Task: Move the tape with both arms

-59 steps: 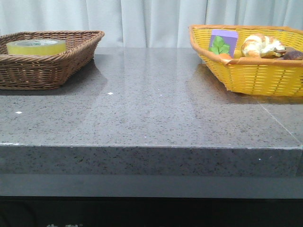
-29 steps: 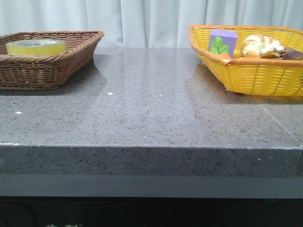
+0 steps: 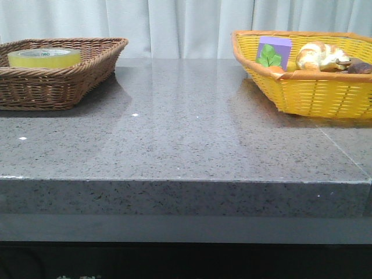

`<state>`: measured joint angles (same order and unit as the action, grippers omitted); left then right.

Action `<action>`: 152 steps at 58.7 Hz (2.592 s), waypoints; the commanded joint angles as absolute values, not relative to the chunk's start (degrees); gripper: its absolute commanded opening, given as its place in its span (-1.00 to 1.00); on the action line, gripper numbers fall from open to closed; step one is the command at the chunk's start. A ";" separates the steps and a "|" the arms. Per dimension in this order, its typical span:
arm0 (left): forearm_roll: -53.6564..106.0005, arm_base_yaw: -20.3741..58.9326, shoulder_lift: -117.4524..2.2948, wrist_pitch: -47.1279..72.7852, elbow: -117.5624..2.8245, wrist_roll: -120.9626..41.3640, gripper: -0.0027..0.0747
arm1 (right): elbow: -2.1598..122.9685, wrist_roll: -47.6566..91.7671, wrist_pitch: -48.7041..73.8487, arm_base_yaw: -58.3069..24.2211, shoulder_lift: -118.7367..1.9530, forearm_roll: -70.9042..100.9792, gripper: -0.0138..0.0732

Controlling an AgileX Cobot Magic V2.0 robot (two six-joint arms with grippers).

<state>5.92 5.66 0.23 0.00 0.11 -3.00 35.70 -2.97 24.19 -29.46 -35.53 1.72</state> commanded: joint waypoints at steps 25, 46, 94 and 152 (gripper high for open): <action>6.05 5.20 1.41 -7.35 0.62 -2.41 -0.98 | 37.09 -2.75 20.26 -29.23 -35.36 1.65 -0.95; 6.05 5.20 1.31 -7.35 0.62 -2.41 -0.98 | 37.09 -2.75 20.26 -29.23 -35.36 1.65 -0.95; 6.05 5.20 1.31 -7.35 0.62 -2.41 -0.98 | 20.78 -2.70 7.46 -15.10 -17.39 1.74 -0.95; 6.05 5.20 1.31 -7.35 0.62 -2.41 -0.98 | -1.16 -2.76 -4.14 -2.16 1.87 2.02 -0.95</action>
